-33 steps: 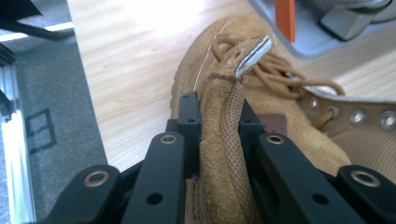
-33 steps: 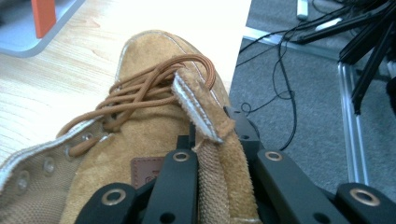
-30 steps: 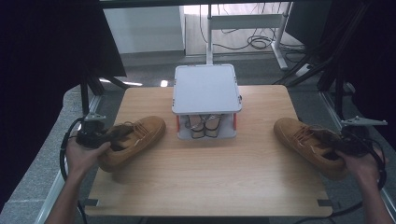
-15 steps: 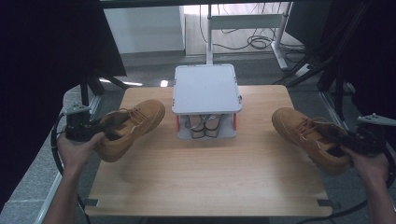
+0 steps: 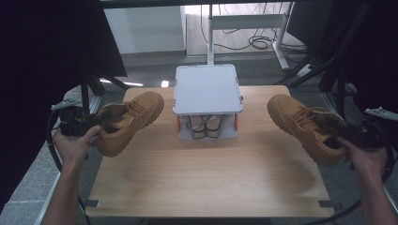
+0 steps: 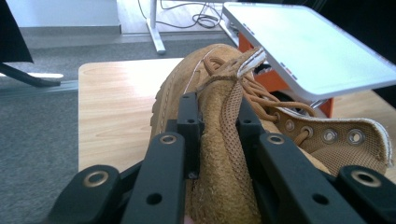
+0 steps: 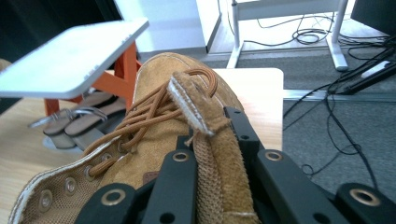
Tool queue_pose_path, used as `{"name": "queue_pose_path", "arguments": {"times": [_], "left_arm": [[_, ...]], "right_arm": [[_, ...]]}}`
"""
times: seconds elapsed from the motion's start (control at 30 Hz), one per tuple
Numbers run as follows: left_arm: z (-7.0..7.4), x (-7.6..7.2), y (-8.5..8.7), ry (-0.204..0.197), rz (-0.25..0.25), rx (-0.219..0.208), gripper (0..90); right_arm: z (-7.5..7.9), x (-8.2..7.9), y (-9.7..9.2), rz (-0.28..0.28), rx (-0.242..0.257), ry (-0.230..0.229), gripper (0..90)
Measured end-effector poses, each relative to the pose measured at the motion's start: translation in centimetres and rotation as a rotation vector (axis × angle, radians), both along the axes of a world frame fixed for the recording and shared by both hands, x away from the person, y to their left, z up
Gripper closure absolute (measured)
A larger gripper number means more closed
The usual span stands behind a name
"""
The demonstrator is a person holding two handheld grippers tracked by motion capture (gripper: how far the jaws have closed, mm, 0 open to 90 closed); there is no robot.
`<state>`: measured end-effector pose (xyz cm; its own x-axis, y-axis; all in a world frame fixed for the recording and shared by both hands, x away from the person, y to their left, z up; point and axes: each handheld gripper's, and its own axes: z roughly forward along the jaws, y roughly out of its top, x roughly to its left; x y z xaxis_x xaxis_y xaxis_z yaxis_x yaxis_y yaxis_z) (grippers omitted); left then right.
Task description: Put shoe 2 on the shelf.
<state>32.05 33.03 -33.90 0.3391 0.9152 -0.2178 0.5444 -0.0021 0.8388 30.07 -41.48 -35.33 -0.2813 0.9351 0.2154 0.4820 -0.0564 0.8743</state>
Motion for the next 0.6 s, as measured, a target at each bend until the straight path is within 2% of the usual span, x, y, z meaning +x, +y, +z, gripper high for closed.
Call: {"name": "queue_pose_path", "arguments": {"times": [0.47,0.6], "left_arm": [[2.4,0.5,-0.5,-0.041,0.019,-0.026,77.8],[3.2,0.6,-0.8,-0.060,0.014,-0.051,77.8]], "right_arm": [[1.8,1.6,2.6,-0.024,0.109,-0.049,82.3],[2.4,2.0,3.4,-0.016,0.129,-0.062,82.4]]}}
